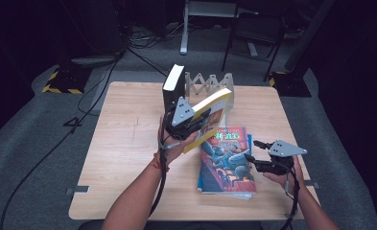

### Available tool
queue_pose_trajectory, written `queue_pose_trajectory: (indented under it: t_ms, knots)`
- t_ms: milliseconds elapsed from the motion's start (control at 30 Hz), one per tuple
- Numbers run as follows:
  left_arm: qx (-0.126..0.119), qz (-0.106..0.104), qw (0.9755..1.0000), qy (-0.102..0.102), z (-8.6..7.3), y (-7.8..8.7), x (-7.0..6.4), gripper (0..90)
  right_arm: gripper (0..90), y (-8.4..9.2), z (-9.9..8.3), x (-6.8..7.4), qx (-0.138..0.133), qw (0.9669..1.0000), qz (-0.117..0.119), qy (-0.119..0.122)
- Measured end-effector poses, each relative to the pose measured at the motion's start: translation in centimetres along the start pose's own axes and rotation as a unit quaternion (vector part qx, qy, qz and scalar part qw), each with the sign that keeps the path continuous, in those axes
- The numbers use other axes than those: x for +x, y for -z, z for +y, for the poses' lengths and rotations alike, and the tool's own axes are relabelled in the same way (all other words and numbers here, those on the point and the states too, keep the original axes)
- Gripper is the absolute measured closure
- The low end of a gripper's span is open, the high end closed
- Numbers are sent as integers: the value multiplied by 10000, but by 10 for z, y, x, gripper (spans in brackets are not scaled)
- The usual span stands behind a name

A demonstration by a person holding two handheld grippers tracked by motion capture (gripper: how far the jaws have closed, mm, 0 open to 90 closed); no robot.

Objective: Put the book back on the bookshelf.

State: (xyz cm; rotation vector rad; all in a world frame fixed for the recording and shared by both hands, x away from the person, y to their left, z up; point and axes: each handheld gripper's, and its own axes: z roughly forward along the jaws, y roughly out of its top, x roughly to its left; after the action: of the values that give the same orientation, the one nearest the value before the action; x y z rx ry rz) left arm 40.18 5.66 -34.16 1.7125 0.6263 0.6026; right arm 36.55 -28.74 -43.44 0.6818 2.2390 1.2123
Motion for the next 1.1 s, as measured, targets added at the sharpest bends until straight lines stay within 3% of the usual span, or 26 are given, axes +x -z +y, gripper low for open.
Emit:
queue_pose_trajectory:
  t_ms: [133, 300, 600, 733, 800, 867, 1000, 1100]
  knots:
    - [25, 301, 9995, 95, -3, 4, 13, 741, 366, -3, -1, 1, 193, 9998, 70, 66]
    - [87, 704, 9974, 144, -6, 7, 24, 742, 356, 0, -4, -5, 267, 9996, -8, -50]
    - [304, 1364, 9896, 353, -14, 13, 37, 742, 355, 2, -7, -11, 307, 9993, -127, -171]
    - [337, 1491, 9873, 438, -17, 11, 41, 742, 355, 1, -6, -10, 346, 9993, -106, -111]
    - [295, 1521, 9863, 574, -20, 11, 45, 741, 354, 0, -6, -9, 359, 9993, -89, -101]
    - [328, 1625, 9841, 643, -20, 8, 48, 741, 354, 0, -6, -9, 360, 9993, -94, -104]
    - [388, 1884, 9794, 615, -20, 3, 50, 742, 354, -1, -7, -9, 389, 9991, -114, -108]
    - [389, 1914, 9783, 696, -20, -1, 53, 741, 354, 0, -6, -9, 366, 9992, -120, -96]
